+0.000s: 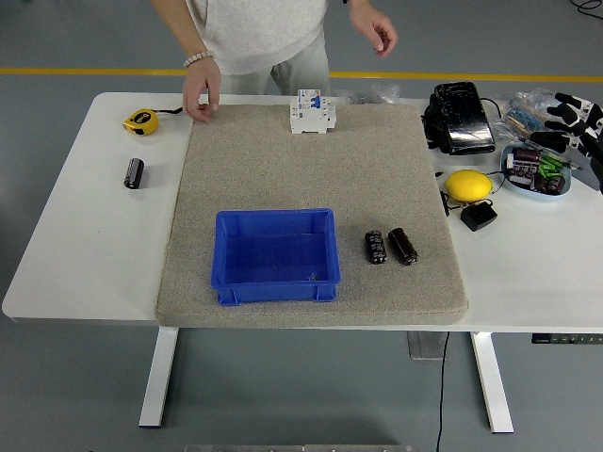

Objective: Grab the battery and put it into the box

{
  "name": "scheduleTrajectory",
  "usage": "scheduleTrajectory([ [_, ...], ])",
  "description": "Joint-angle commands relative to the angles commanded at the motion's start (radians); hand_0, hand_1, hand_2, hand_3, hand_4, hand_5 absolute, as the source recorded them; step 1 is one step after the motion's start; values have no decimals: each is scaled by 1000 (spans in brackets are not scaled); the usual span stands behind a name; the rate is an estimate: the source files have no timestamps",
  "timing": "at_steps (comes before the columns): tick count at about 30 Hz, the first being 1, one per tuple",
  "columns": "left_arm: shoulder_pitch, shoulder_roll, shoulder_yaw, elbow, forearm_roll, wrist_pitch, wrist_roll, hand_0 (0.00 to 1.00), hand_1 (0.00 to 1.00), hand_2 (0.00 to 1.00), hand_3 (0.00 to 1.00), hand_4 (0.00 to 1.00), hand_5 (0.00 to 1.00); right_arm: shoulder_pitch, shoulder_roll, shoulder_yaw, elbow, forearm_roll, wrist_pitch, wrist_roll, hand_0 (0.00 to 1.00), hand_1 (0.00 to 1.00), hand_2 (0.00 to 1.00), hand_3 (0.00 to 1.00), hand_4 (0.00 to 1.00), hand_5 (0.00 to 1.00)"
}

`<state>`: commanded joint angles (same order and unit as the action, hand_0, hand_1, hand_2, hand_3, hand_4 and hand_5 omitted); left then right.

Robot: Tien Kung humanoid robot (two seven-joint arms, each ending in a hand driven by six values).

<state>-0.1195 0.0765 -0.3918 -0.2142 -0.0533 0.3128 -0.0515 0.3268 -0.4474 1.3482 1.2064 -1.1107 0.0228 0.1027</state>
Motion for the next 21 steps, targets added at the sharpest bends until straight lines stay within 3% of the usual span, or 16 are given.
scheduleTrajectory([
  [1, 0, 1, 0, 0, 0, 0, 0, 769, 802, 851, 763, 755, 526, 4, -12, -11, 0, -25, -3, 4, 773, 784, 820, 868, 998, 754],
  [2, 0, 1, 0, 0, 1, 0, 0, 769, 799, 850, 761, 755, 526, 8, -24, -22, 0, -53, -6, 9, 773, 786, 819, 867, 998, 691],
  [7, 1, 2, -6, 0, 9, 0, 3, 769, 799, 850, 761, 755, 526, 52, -95, -109, -1, -219, -18, 43, 773, 786, 819, 867, 998, 691],
  [8, 1, 2, -7, -1, 10, 0, 4, 770, 799, 850, 761, 755, 526, 67, -112, -132, -3, -258, -18, 52, 774, 791, 821, 866, 998, 489],
  [13, 0, 4, -8, -2, 14, 0, 7, 770, 799, 850, 761, 755, 526, 179, -198, -268, -10, -454, -19, 116, 774, 791, 821, 866, 998, 489],
  [14, 0, 4, -8, -2, 14, 1, 7, 769, 796, 848, 759, 754, 526, 206, -212, -299, -7, -499, -19, 129, 773, 787, 815, 855, 998, 343],
  [19, 2, 7, -10, -2, 17, 5, 7, 769, 796, 848, 759, 754, 526, 320, -258, -449, 9, -707, -36, 179, 773, 787, 815, 855, 998, 343],
  [20, 2, 8, -10, -2, 16, 6, 7, 767, 795, 844, 758, 755, 526, 347, -264, -491, 14, -753, -37, 186, 767, 776, 805, 846, 998, 267],
  [21, 3, 8, -9, -2, 15, 7, 7, 767, 795, 844, 758, 755, 526, 365, -265, -523, 17, -792, -38, 189, 767, 776, 805, 846, 998, 267],
])
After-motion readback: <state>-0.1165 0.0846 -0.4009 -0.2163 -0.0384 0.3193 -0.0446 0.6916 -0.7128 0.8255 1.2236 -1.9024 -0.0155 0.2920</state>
